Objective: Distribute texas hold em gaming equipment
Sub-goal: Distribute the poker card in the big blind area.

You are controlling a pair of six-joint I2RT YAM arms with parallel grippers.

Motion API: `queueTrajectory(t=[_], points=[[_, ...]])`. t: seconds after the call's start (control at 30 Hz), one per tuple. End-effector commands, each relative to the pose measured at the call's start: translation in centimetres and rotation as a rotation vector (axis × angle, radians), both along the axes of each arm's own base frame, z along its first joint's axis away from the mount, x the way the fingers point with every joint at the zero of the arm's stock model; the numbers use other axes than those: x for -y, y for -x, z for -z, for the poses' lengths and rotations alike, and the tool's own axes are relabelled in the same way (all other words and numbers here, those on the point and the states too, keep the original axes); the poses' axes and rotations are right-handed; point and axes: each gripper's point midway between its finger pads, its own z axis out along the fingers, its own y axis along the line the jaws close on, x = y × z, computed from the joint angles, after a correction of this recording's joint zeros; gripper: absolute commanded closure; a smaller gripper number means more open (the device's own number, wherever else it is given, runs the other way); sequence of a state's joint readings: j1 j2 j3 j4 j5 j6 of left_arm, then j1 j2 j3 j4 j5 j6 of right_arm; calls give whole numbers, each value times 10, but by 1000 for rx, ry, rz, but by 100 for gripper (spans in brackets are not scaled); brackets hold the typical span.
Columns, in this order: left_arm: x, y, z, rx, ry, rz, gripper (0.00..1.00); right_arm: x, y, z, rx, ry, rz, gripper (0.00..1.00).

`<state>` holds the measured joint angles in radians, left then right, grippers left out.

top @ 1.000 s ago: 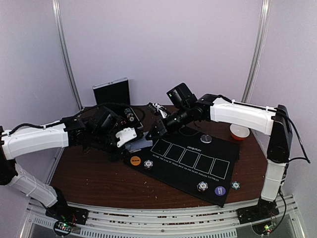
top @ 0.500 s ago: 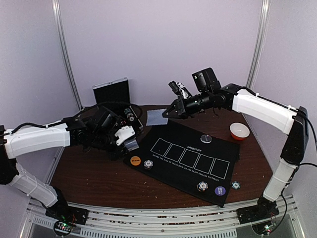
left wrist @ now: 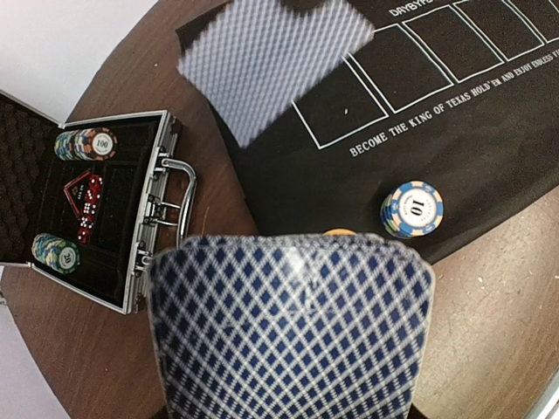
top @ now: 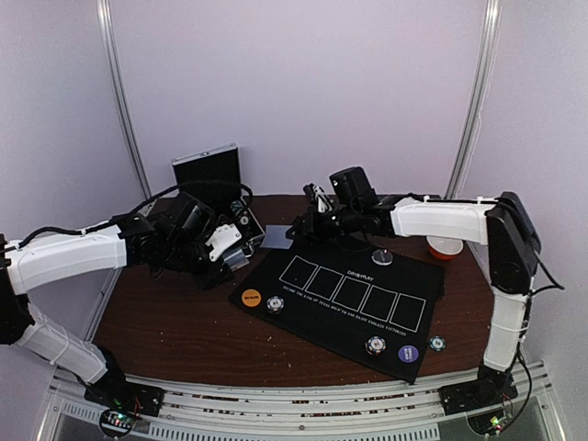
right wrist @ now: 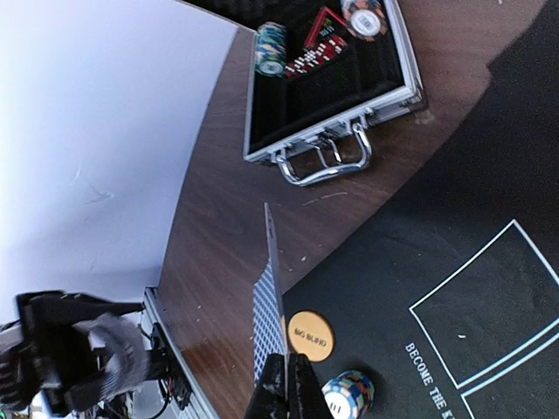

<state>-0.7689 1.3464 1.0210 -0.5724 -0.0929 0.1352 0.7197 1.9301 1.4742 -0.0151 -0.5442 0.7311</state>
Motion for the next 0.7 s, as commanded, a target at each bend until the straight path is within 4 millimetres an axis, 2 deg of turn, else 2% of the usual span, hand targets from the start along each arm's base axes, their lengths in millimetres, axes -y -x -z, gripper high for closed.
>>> queueTrajectory(t=[0.0, 0.1, 0.17, 0.3, 0.43, 0.67], points=[[-2, -9, -18, 51, 58, -47, 53, -44, -16, 19, -19, -74, 67, 100], [-4, -8, -16, 52, 57, -52, 53, -70, -19, 36, -42, -104, 68, 100], [-5, -9, -15, 49, 54, -55, 53, -80, -22, 52, -83, -125, 100, 100], [-5, -9, -14, 47, 55, -54, 53, -88, -27, 80, -133, -151, 179, 100], [-6, -10, -12, 46, 50, -53, 53, -99, -25, 98, -152, -125, 197, 100], [-11, -11, -11, 49, 50, -62, 53, -101, -20, 111, -183, -85, 222, 100]])
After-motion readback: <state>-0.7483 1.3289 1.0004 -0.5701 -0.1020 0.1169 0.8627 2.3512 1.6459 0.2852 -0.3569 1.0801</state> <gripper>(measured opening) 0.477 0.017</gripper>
